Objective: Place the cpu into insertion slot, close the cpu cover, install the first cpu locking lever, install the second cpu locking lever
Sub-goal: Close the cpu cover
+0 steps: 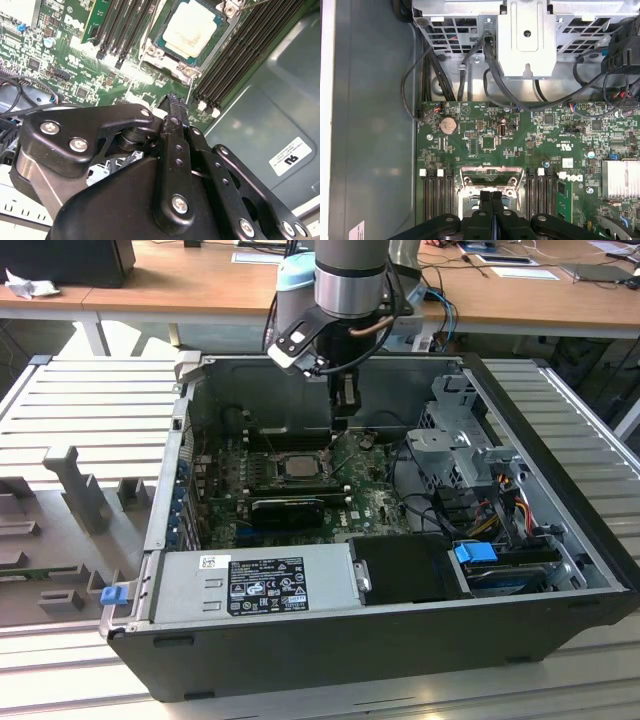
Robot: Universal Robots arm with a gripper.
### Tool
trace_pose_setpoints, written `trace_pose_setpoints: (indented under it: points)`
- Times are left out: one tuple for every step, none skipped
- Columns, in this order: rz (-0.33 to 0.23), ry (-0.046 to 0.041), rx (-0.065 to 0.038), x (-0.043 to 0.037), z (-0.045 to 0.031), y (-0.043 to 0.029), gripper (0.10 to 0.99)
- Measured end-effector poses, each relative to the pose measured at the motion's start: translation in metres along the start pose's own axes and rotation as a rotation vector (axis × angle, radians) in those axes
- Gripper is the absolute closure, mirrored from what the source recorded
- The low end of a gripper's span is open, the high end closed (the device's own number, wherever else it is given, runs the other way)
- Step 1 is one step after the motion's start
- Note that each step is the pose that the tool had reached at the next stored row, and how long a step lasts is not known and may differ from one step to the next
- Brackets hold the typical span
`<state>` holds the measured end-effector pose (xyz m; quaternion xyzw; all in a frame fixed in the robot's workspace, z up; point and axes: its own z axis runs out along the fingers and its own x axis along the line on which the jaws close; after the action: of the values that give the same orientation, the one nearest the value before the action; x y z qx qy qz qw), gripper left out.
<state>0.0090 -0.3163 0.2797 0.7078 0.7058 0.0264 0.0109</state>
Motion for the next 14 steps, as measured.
trace_pose_setpoints:
  points:
    - [0.0, 0.0, 0.0, 0.0, 0.0001, 0.0012, 0.98]
    - [0.0, 0.0, 0.0, 0.0, 0.0002, 0.003, 0.98]
    - [0.0, 0.0001, 0.0, 0.0, 0.0003, 0.0049, 0.98]
    - [0.0, 0.0001, 0.0, 0.0, 0.0004, 0.0061, 0.98]
    - [0.0, 0.0001, 0.0, 0.0, 0.0005, 0.0084, 0.98]
    - [0.0, 0.0001, 0.0, 0.0, 0.0006, 0.0107, 0.98]
    - [0.0, 0.0001, 0.0, 0.0, 0.0006, 0.0117, 0.98]
    - [0.0, 0.0001, 0.0, 0.0001, 0.0007, 0.0129, 0.98]
    - [0.0, 0.0001, 0.0, 0.0001, 0.0008, 0.0135, 0.98]
    - [0.0, 0.0001, 0.0, 0.0, 0.0008, 0.0141, 0.98]
    - [0.0, 0.0001, 0.0, 0.0, 0.0008, 0.0148, 0.98]
    - [0.0, 0.0001, 0.0, 0.0, 0.0009, 0.016, 0.98]
    - [0.0, 0.0001, 0.0, 0.0, 0.0009, 0.0165, 0.98]
    - [0.0, 0.0001, 0.0, 0.0001, 0.001, 0.0173, 0.98]
